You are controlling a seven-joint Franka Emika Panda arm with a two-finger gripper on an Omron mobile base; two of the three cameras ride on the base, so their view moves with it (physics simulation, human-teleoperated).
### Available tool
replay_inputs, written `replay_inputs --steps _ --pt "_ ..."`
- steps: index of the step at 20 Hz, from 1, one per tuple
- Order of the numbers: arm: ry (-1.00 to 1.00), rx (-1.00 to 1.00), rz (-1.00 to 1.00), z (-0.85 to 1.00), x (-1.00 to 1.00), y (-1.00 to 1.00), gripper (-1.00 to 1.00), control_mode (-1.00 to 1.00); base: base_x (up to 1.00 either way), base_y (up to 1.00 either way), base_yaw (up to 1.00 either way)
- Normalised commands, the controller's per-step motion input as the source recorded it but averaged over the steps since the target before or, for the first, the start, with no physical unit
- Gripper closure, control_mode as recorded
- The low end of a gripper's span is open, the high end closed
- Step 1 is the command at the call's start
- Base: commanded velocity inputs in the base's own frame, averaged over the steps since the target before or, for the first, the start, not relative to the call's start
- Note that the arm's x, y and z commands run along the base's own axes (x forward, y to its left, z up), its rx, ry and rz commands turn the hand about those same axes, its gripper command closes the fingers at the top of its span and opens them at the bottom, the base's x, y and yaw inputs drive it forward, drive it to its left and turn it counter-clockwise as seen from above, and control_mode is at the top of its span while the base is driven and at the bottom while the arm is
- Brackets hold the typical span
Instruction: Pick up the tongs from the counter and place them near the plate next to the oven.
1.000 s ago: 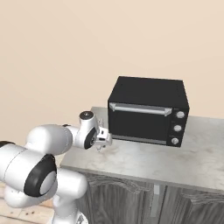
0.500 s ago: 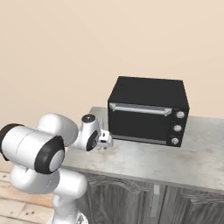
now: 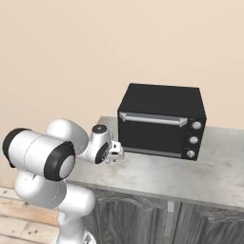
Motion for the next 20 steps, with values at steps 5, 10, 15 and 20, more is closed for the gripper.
replay_inputs --steps 5,10,15,20 --pt "-0.01 0.00 0.00 -0.38 0.07 0.00 1.00 -1.00 0.00 0.00 0.00" --pt "0.00 0.00 0.00 -0.44 0.13 0.00 1.00 -1.00 0.00 0.00 0.00" --pt "0.00 0.00 0.00 -0.09 0.02 0.00 1.00 -1.00 0.00 0.00 0.00" --pt "0.02 0.00 -0.02 0.00 -0.12 0.00 1.00 -1.00 0.00 0.00 0.00"
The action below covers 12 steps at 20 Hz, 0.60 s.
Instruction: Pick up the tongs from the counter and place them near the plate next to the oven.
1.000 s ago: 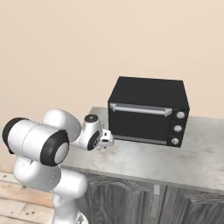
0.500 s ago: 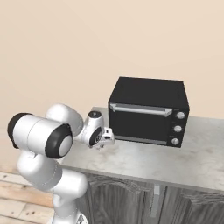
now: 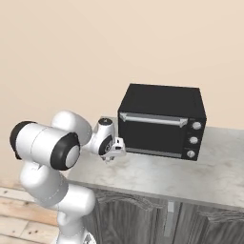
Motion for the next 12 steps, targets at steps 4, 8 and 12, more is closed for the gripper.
replay_inputs --steps 4,8,12 --pt "-0.08 0.02 -0.04 0.45 -0.76 -0.13 1.00 -1.00 0.00 0.00 0.00" --pt "-0.20 0.11 -0.02 0.95 -1.00 -0.18 1.00 -1.00 0.00 0.00 0.00" --pt "-0.14 0.10 0.00 1.00 -1.00 -0.03 1.00 -1.00 0.00 0.00 0.00"
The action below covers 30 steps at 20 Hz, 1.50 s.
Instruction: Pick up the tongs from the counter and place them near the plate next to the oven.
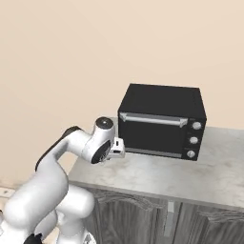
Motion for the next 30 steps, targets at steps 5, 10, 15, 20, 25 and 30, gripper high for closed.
replay_inputs --steps 5,10,15,20,25,30 --pt "0.00 0.00 0.01 1.00 -1.00 0.00 1.00 -1.00 0.00 0.00 0.00" --pt "0.01 -0.03 0.00 0.97 -0.96 0.06 1.00 -1.00 0.00 0.00 0.00" --pt "0.10 -0.05 0.00 0.76 -0.41 0.06 1.00 -1.00 0.00 0.00 0.00" --pt "0.05 -0.01 0.00 0.42 -0.02 0.00 1.00 -1.00 0.00 0.00 0.00" --pt "0.00 0.00 0.00 0.04 0.00 0.00 1.00 -1.00 0.00 0.00 0.00" --pt "0.00 0.00 -0.01 0.00 0.00 0.01 1.00 -1.00 0.00 0.00 0.00"
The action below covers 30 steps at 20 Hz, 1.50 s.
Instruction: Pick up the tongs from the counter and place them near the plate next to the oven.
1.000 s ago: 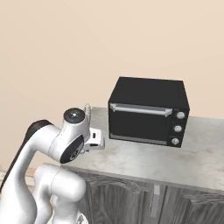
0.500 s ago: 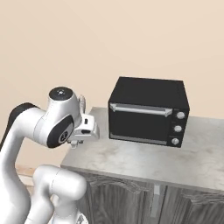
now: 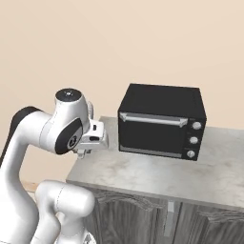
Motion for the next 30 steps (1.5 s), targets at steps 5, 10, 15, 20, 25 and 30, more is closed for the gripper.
replay_inputs --steps 5,10,15,20,25,30 --pt "0.00 -0.01 -0.05 0.00 -0.02 0.05 1.00 1.00 -0.08 0.02 -0.08" --pt "0.00 0.00 0.00 0.00 0.00 0.00 1.00 1.00 -0.26 0.01 -0.31" --pt "0.00 0.00 0.00 0.00 0.00 0.00 1.00 1.00 -0.20 0.00 -0.45" --pt "0.00 0.00 0.00 0.00 0.00 0.00 1.00 1.00 -0.16 -0.06 -0.54" --pt "0.00 0.00 0.00 0.00 0.00 0.00 1.00 1.00 -0.16 -0.15 -0.56" --pt "0.00 0.00 0.00 0.00 0.00 0.00 1.00 1.00 -0.12 -0.13 -0.56"
